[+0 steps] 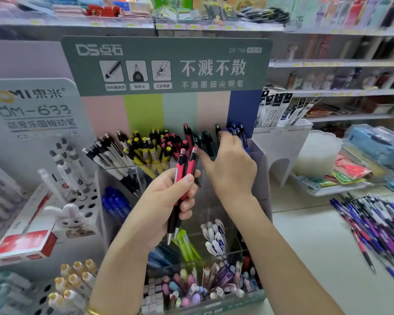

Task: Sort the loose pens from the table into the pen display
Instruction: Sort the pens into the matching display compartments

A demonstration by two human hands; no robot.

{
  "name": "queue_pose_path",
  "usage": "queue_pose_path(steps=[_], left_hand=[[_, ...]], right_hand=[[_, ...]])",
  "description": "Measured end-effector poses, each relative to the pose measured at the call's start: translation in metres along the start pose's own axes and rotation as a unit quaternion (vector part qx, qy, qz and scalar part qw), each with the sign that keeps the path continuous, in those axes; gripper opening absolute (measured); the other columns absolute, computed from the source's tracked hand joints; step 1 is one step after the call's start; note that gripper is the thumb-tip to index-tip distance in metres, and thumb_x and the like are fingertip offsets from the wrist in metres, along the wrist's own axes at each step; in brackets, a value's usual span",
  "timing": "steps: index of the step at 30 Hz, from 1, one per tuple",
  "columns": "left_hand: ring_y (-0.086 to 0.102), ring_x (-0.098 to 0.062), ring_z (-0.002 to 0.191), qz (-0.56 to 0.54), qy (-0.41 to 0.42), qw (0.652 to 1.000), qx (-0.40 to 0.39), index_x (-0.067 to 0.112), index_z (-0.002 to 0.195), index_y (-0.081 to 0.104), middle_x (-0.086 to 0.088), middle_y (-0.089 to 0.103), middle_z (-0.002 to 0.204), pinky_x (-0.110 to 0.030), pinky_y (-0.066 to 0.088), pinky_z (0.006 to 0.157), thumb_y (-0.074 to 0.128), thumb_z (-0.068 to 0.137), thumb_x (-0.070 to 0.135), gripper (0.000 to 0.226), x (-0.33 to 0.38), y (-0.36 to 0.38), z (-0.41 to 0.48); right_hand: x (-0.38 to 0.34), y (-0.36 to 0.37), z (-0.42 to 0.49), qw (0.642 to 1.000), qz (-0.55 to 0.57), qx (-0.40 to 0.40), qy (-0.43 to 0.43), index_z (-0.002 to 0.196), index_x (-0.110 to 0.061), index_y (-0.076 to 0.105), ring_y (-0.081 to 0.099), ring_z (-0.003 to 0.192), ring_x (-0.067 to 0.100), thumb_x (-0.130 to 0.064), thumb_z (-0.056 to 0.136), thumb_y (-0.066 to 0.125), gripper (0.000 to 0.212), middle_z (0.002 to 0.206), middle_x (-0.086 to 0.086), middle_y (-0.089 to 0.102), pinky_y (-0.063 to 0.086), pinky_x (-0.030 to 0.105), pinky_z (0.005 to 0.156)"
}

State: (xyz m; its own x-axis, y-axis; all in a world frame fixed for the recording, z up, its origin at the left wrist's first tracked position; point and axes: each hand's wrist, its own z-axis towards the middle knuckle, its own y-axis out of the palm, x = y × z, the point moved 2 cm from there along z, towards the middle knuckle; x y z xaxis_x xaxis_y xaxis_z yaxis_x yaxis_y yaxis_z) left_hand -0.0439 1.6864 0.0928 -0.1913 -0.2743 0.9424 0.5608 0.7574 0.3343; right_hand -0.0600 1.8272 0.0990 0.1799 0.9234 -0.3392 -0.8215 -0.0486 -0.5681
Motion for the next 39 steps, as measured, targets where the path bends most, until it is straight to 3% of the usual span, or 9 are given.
queue_pose_path(steps=[6,9,14,18,20,22,27,34,39], left_hand=[[0.039,-0.008,0.050,-0.007,0.002,1.000,-0.026,0.001,0.116,0.051,0.002,0.051,0.064,-0.018,0.034,0.044,0.052,0.084,0.021,0.038,0.001,-0.006,-0.003],[0.043,-0.010,0.054,-0.015,0.000,0.999,-0.042,0.000,0.122,0.048,0.000,0.054,0.069,-0.020,0.038,0.048,0.050,0.088,0.020,0.040,0.001,-0.008,-0.005],[0.047,-0.011,0.057,0.022,0.002,0.999,-0.043,0.002,0.114,0.054,-0.001,0.060,0.074,-0.022,0.041,0.053,0.044,0.096,0.020,0.027,-0.001,-0.014,-0.007],[0.044,-0.011,0.053,0.047,0.003,0.997,-0.063,0.004,0.102,0.057,-0.002,0.057,0.067,-0.022,0.039,0.051,0.049,0.088,0.031,0.031,-0.001,-0.014,-0.008],[0.043,-0.011,0.050,0.058,0.000,0.995,-0.081,0.002,0.098,0.055,-0.003,0.057,0.065,-0.022,0.039,0.048,0.048,0.089,0.032,0.032,0.000,-0.011,-0.009],[0.043,-0.011,0.048,0.070,-0.003,0.993,-0.098,0.003,0.093,0.055,-0.006,0.058,0.064,-0.021,0.038,0.047,0.047,0.090,0.034,0.032,0.000,-0.007,-0.011],[0.045,-0.013,0.050,0.099,-0.002,0.988,-0.114,0.003,0.107,0.047,-0.006,0.059,0.063,-0.023,0.039,0.049,0.050,0.088,0.032,0.035,0.002,-0.006,-0.014],[0.041,-0.012,0.050,0.191,-0.009,0.974,-0.121,0.002,0.115,0.047,-0.005,0.054,0.069,-0.024,0.036,0.048,0.046,0.101,0.013,0.018,0.005,-0.016,-0.017],[0.067,-0.019,0.071,0.133,-0.038,0.990,0.001,0.007,0.124,0.046,-0.009,0.069,0.090,-0.028,0.054,0.060,0.053,0.096,0.019,0.031,0.005,-0.023,-0.015]], right_hand=[[0.001,0.005,0.023,0.987,-0.126,-0.096,0.041,0.089,-0.015,0.062,0.064,0.079,0.027,-0.027,0.094,0.057,0.014,0.086,0.003,0.067,0.015,0.024,0.046],[-0.006,0.002,0.025,0.985,-0.114,-0.120,0.038,0.093,-0.015,0.061,0.064,0.084,0.028,-0.034,0.096,0.054,0.021,0.089,0.004,0.065,0.025,0.026,0.052],[-0.005,-0.027,0.004,0.995,0.080,-0.061,0.029,0.100,-0.011,0.070,0.063,0.084,0.020,-0.034,0.094,0.057,0.028,0.092,0.004,0.071,0.038,0.026,0.066],[-0.015,-0.051,-0.007,0.871,0.411,-0.237,0.123,0.084,0.001,0.070,0.049,0.046,0.002,-0.034,0.092,0.057,0.038,0.051,-0.006,0.059,0.034,0.017,0.048],[-0.021,-0.054,-0.012,0.782,0.491,-0.364,0.125,0.094,0.003,0.068,0.051,0.044,0.000,-0.036,0.084,0.058,0.042,0.049,-0.010,0.058,0.037,0.009,0.046],[-0.024,-0.053,-0.016,0.745,0.506,-0.416,0.124,0.106,0.002,0.065,0.058,0.049,0.015,-0.039,0.077,0.061,0.050,0.060,0.000,0.065,0.048,0.021,0.050],[-0.023,-0.048,-0.015,0.762,0.503,-0.391,0.117,0.083,-0.006,0.066,0.043,0.047,0.015,-0.018,0.091,0.061,0.016,0.062,0.009,0.055,0.034,0.019,0.045],[-0.017,-0.041,-0.012,0.715,0.561,-0.388,0.151,0.087,0.000,0.062,0.042,0.039,0.009,-0.033,0.077,0.063,0.034,0.061,0.015,0.051,0.032,0.019,0.032],[-0.015,-0.048,0.004,0.794,0.536,-0.248,0.145,0.082,0.005,0.063,0.044,0.036,0.014,-0.019,0.088,0.064,0.025,0.058,0.022,0.055,0.039,0.021,0.034]])
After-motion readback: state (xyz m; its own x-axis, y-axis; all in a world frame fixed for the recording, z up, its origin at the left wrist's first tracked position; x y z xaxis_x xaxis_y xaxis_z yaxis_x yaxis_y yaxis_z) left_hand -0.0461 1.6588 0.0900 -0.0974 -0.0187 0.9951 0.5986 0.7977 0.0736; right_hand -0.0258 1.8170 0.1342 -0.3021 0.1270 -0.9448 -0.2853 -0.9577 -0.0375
